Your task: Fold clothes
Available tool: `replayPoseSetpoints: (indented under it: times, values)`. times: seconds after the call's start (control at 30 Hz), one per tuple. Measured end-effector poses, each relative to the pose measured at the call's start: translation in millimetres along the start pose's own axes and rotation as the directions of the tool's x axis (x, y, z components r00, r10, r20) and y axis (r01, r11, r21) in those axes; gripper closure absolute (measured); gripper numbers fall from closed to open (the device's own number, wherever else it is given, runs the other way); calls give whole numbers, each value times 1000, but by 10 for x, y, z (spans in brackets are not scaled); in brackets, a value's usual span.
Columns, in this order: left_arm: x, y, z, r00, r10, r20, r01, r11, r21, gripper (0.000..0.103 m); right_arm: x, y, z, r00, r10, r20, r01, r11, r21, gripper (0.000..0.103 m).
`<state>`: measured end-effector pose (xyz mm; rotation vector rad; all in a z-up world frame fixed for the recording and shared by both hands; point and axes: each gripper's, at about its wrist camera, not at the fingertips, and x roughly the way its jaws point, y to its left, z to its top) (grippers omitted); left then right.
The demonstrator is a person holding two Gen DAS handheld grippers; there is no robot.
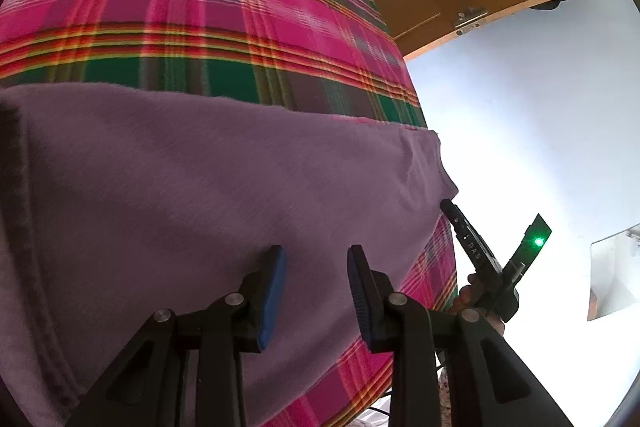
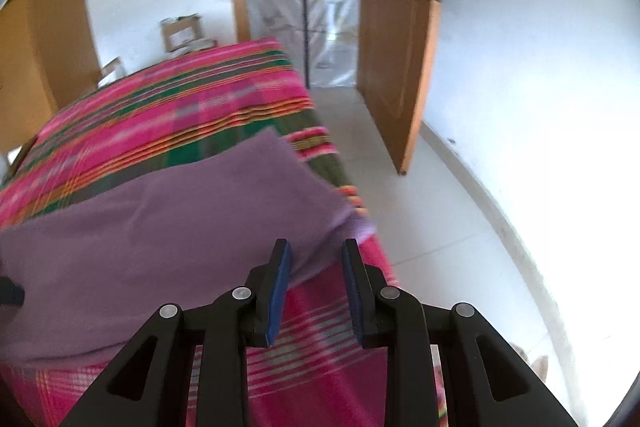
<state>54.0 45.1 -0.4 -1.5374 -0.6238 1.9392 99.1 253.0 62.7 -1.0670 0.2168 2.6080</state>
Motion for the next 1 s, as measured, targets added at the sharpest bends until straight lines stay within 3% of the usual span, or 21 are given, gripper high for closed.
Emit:
replayPoseSetpoints:
  times: [0.13, 0.23, 0.27, 0.37, 0.43, 0.73, 0.8, 0.83, 1.0]
  values:
    - [55, -29, 54, 1000, -13, -12, 13, 1000, 6, 69, -2, -53, 106, 1000, 25, 12, -25, 1000, -13, 73]
    - [63, -14, 72, 1000, -26, -15, 26, 1000, -3, 69, -5, -37, 220, 998, 62, 26, -60, 996, -61, 57]
    - [63, -7, 75, 999, -30, -16, 30, 1000, -5, 68, 20, -43, 280, 994, 104, 20, -102, 993, -65, 57]
    - [63, 13, 84, 999, -43, -18, 42, 999, -12, 68, 79, -24, 429, 993, 114, 26, -112, 992, -62, 57]
    - [63, 26, 90, 998, -51, -20, 51, 999, -16, 68, 157, 5, 543, 986, 165, 9, -164, 984, -72, 57]
    - [72, 52, 110, 997, -75, -25, 74, 997, -29, 68, 570, 177, 786, 968, 233, -94, -244, 961, -133, 57]
    - [73, 62, 115, 996, -81, -26, 80, 996, -33, 68, 627, 190, 800, 965, 237, -107, -250, 960, -127, 72]
    - [73, 66, 117, 996, -85, -26, 84, 996, -35, 68, 643, 206, 793, 966, 231, -113, -245, 961, -131, 84]
    - [76, 82, 126, 995, -97, -28, 95, 995, -42, 68, 638, 180, 764, 976, 199, -84, -208, 970, -122, 95]
